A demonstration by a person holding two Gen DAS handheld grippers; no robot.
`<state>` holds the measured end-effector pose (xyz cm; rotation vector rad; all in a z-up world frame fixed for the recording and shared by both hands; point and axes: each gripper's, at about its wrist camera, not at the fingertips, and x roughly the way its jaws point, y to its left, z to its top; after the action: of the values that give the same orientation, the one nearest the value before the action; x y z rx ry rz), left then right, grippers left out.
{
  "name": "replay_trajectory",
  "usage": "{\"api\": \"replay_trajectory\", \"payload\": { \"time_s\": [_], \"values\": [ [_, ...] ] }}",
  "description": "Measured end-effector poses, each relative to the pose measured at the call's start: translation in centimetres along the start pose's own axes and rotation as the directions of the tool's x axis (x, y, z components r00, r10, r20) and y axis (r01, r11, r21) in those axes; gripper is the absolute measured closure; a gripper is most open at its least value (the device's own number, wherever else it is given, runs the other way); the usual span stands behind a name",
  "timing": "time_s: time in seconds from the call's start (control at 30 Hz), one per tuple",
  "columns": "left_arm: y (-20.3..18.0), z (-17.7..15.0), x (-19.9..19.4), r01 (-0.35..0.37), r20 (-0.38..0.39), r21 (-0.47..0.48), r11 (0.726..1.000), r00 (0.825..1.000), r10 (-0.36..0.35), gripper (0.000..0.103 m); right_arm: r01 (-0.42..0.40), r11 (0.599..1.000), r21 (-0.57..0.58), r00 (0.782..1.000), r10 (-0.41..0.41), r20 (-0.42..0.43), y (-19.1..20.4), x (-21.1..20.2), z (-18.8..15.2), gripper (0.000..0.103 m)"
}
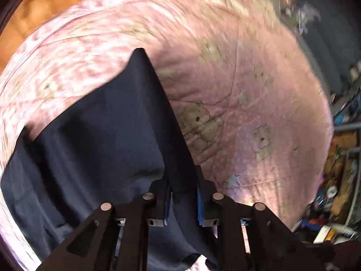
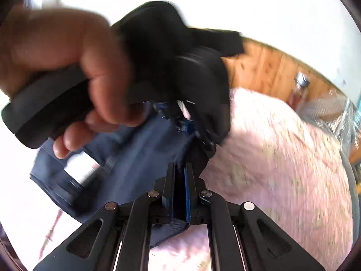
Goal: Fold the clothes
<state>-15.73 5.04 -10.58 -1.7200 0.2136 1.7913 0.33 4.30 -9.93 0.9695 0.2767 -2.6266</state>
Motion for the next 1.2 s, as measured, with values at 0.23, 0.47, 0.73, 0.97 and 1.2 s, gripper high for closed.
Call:
{"api": "replay_trajectory", "payload": {
  "time_s": [0.23,0.47,0.73,0.97,1.2],
  "values": [
    [14.1,-10.3,-13.9,0.257,0.281,-0.197,0.946,0.939,-0.197,0.087,-0.182,0.971,-0.158,0.981,0.19,0.04,12.1,-0.6,7.5,0.098],
    [27.6,-19.2,-12.2,0.341,0.349,-0.308,0.888,0.909,-0.228,0.087,-0.243,0.922,-0.3,0.957,0.178,-0.229,23.9,7.1,5.0,0.098],
    [31.4,-22.1,-9.5,0.436,0.441,-0.324,0.84,0.855,-0.274,0.087,-0.231,0.911,-0.341,0.944,0.125,-0.304,28.0,8.3,4.5,0.098],
    [32.5,-23.7,-7.6,0.387,0.371,-0.395,0.833,0.897,-0.241,0.071,-0.305,0.931,-0.2,0.897,0.211,-0.388,25.7,6.0,5.3,0.069],
    [32.4,-27.0,-11.3,0.429,0.485,-0.429,0.795,0.852,-0.198,0.045,-0.169,0.972,0.162,0.937,0.21,-0.278,15.5,0.9,5.3,0.061]
  ]
}}
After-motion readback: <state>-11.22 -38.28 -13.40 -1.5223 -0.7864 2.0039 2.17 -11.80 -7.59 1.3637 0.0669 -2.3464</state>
